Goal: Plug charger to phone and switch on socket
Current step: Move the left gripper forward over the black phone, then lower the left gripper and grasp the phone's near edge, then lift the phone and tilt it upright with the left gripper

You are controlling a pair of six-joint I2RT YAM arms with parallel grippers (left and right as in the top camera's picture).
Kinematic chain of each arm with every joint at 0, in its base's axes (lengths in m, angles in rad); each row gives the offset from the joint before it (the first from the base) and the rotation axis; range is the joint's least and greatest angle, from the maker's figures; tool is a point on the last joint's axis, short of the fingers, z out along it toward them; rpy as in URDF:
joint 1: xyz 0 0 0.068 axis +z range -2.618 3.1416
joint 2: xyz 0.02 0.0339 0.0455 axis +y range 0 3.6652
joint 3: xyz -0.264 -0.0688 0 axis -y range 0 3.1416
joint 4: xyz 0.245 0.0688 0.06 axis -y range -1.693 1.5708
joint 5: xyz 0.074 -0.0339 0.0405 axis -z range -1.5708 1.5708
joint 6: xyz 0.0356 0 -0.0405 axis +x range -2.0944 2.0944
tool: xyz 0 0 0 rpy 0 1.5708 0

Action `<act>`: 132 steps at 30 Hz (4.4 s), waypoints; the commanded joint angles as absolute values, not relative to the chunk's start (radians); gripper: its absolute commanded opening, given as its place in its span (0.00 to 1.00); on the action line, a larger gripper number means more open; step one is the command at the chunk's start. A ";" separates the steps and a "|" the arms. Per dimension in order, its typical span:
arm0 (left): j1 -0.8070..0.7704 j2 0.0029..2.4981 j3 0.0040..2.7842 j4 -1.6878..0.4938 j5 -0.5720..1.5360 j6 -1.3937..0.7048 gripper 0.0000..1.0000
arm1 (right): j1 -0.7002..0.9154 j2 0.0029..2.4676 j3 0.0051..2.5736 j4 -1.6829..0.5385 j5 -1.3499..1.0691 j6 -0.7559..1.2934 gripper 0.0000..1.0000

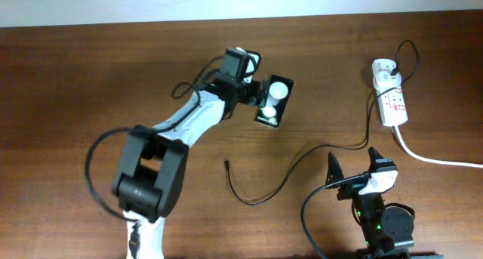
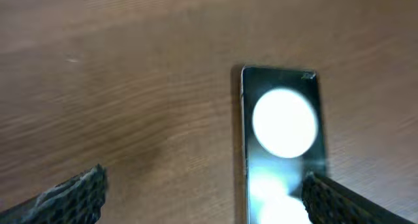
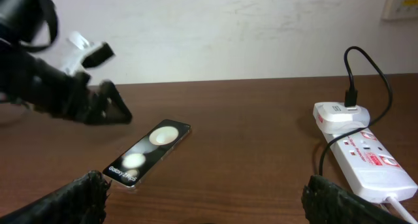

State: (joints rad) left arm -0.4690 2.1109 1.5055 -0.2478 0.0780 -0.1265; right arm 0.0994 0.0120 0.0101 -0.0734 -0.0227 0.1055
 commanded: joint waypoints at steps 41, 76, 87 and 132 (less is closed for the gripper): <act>-0.611 2.356 1.605 -0.903 0.044 -0.125 0.82 | 0.105 0.006 0.006 -0.080 -0.014 0.109 0.99; -0.584 2.212 1.599 -0.569 -0.071 0.182 0.99 | 0.105 0.006 0.006 -0.080 -0.014 0.109 0.99; -0.538 2.283 1.599 -0.765 0.135 0.170 0.99 | 0.105 0.006 0.006 -0.080 -0.014 0.109 0.99; -0.548 2.453 1.800 -0.940 0.055 0.027 1.00 | 0.105 0.006 0.006 -0.080 -0.014 0.109 0.99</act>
State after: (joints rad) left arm -0.5541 2.3470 1.8610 -0.9039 0.0097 0.0605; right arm 0.0994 0.0120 0.0101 -0.0734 -0.0231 0.1047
